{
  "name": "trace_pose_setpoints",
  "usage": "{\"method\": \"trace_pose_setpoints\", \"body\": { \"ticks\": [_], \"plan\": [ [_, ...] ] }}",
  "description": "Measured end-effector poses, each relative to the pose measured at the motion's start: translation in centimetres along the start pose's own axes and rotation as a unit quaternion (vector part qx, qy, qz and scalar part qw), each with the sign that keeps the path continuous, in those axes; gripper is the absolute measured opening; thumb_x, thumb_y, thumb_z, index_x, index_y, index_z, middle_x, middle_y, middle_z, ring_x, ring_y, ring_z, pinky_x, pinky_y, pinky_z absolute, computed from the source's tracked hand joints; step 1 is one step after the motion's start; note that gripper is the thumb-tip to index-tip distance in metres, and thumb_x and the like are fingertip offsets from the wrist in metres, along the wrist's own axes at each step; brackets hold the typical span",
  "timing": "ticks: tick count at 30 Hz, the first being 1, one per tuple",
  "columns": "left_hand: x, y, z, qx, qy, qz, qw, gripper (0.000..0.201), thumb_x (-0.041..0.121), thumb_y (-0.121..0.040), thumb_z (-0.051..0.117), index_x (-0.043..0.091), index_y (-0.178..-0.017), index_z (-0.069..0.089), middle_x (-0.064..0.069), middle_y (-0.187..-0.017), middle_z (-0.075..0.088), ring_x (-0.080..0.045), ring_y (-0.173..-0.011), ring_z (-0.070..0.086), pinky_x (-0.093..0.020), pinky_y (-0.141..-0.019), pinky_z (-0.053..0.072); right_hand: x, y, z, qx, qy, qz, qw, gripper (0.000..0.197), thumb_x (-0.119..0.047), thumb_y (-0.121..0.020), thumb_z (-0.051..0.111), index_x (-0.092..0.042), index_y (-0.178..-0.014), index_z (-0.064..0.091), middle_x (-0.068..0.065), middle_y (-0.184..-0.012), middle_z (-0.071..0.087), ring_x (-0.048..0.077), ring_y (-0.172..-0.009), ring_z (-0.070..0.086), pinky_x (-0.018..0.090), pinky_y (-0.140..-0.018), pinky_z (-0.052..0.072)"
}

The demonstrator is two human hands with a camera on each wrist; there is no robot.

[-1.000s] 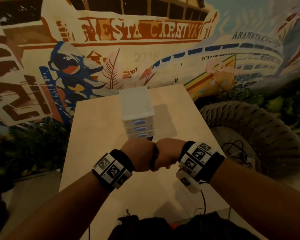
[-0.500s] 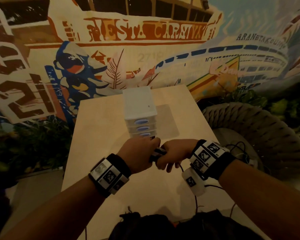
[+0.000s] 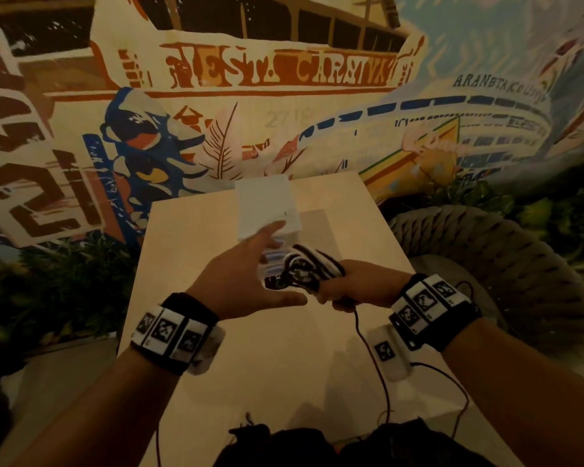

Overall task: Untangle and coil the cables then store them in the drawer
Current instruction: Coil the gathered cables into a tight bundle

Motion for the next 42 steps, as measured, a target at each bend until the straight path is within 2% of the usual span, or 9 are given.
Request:
{"method": "trace_pose_setpoints", "body": {
  "ticks": [4,7,11,14,20,24,30,36,42],
  "plan": [
    [0.3,-0.3,1.7,-0.076,0.144,-0.009,0.987,0.08,0.059,-0.069,0.081,0.055,-0.134,0.035,0.028,-0.124,0.055,0.01,-0.106,0.059,-0.02,-0.088,0.054,-2.4,0.8,1.1,-0.063,-0.168,-0.094,0.979,0.015,-0.006,-0.084,0.065,-0.005,-0.098,0.06,0.017,-0.078,0.038,0.018,-0.06,0.037,0.031,-0.058,0.031],
    [2.8,-0.5,1.8,-0.102,0.257,0.034,0.961,0.066,0.043,-0.071,0.089,0.06,-0.124,0.053,0.029,-0.125,0.063,0.007,-0.116,0.06,-0.026,-0.099,0.054,-3.9,1.3,2.9,-0.128,-0.18,-0.133,0.966,0.012,-0.006,-0.084,0.063,-0.007,-0.096,0.06,0.006,-0.073,0.053,0.015,-0.062,0.043,0.027,-0.06,0.038],
    [5.2,-0.2,0.8,-0.12,0.387,0.104,0.908,0.085,0.031,-0.073,0.088,0.025,-0.147,0.047,0.002,-0.149,0.053,-0.022,-0.136,0.053,-0.056,-0.103,0.051,-4.9,1.4,4.9,-0.189,-0.224,-0.151,0.944,0.021,-0.004,-0.091,0.05,-0.008,-0.108,0.061,0.001,-0.088,0.064,0.012,-0.067,0.052,0.026,-0.065,0.044],
    [6.3,0.0,-0.2,-0.105,0.43,0.128,0.888,0.053,0.015,-0.081,0.081,0.025,-0.129,0.061,0.001,-0.139,0.062,-0.025,-0.127,0.061,-0.07,-0.088,0.052,-5.6,1.3,5.2,-0.195,-0.221,-0.172,0.94,0.018,-0.008,-0.094,0.053,-0.008,-0.108,0.062,0.004,-0.095,0.066,0.015,-0.07,0.055,0.027,-0.065,0.048],
    [6.4,-0.2,-1.1,-0.052,0.427,0.143,0.891,0.029,0.007,-0.086,0.074,0.009,-0.112,0.061,-0.016,-0.105,0.071,-0.038,-0.104,0.067,-0.058,-0.093,0.055,-4.3,0.9,4.2,-0.177,-0.14,-0.164,0.96,0.031,0.006,-0.092,0.059,-0.02,-0.106,0.067,-0.006,-0.085,0.069,0.013,-0.081,0.063,0.032,-0.081,0.055],
    [5.4,-0.3,-1.9,-0.026,0.442,0.11,0.89,0.027,0.014,-0.082,0.073,0.025,-0.106,0.069,-0.004,-0.098,0.073,-0.03,-0.098,0.07,-0.047,-0.092,0.057,-0.9,-0.2,4.2,-0.152,-0.051,-0.096,0.982,0.015,-0.014,-0.102,0.055,-0.015,-0.108,0.07,-0.01,-0.082,0.067,0.01,-0.073,0.06,0.032,-0.081,0.056],
    [3.2,-0.9,-2.1,-0.009,0.172,0.082,0.982,0.03,0.029,-0.082,0.075,0.032,-0.109,0.063,0.015,-0.099,0.068,-0.001,-0.095,0.064,-0.017,-0.086,0.052,0.9,-0.7,2.3,-0.083,-0.148,-0.054,0.984,0.029,-0.021,-0.107,0.046,-0.007,-0.108,0.071,-0.001,-0.068,0.038,0.013,-0.059,0.031,0.027,-0.057,0.029],
    [2.6,-1.8,2.0,-0.07,-0.065,0.103,0.99,0.038,0.04,-0.085,0.072,0.022,-0.117,0.061,0.005,-0.109,0.067,-0.016,-0.098,0.063,-0.038,-0.088,0.053,0.2,-0.7,2.2,-0.068,-0.222,0.016,0.973,0.058,-0.044,-0.101,0.028,-0.006,-0.093,0.072,0.01,-0.083,0.067,0.019,-0.065,0.047,0.03,-0.062,0.037],
    [1.6,-1.9,4.6,-0.083,-0.146,0.099,0.981,0.034,0.035,-0.086,0.067,0.024,-0.117,0.057,0.003,-0.109,0.069,-0.021,-0.099,0.067,-0.035,-0.083,0.056,0.2,-1.3,2.9,-0.084,-0.194,0.048,0.976,0.087,-0.081,-0.09,0.024,-0.009,-0.094,0.073,0.014,-0.09,0.069,0.022,-0.07,0.059,0.029,-0.063,0.039]
  ]
}}
Point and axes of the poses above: each hand's wrist, its own y-axis away from the middle knuckle, its own z-axis out of the palm, x = y × z, the point moved 9 cm from there along -y, towards the middle knuckle
